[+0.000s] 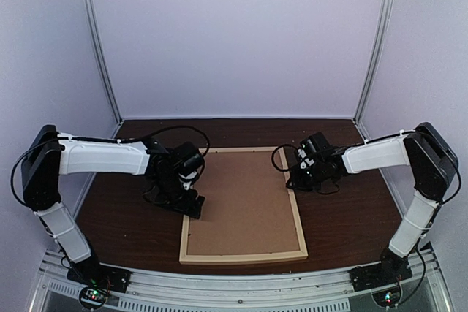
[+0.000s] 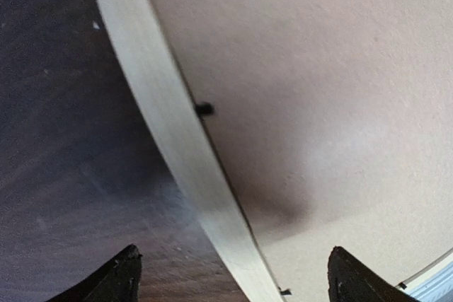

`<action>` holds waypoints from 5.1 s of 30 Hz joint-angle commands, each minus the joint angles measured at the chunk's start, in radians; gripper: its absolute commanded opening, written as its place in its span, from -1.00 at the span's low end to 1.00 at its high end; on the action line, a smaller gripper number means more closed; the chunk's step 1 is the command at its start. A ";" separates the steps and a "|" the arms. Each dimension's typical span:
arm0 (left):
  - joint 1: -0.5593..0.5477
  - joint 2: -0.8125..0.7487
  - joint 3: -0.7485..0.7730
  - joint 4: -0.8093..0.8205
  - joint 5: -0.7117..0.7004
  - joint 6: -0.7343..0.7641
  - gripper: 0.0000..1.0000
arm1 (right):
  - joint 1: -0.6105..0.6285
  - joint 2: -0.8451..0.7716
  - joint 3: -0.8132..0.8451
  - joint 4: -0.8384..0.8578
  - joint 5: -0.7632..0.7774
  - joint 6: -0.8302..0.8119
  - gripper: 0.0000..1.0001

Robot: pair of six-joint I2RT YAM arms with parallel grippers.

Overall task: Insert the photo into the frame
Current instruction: Press the fastener onto the backboard.

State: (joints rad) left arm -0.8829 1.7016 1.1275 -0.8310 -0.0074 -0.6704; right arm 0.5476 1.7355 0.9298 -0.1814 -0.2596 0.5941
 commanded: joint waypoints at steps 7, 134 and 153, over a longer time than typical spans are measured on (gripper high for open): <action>0.183 0.059 0.084 0.073 0.057 0.146 0.68 | 0.008 0.054 -0.036 -0.070 -0.004 0.001 -0.85; 0.202 0.075 -0.075 0.204 0.264 0.086 -0.76 | 0.067 0.496 0.754 -0.621 0.185 -0.179 -0.08; 0.202 0.066 -0.074 0.204 0.244 0.072 -0.73 | 0.061 0.221 0.738 -0.664 0.196 -0.229 -0.01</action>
State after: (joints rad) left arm -0.6609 1.7576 1.0733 -0.6102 0.2131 -0.6384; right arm 0.6064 2.0495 1.6970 -0.8055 -0.1265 0.3862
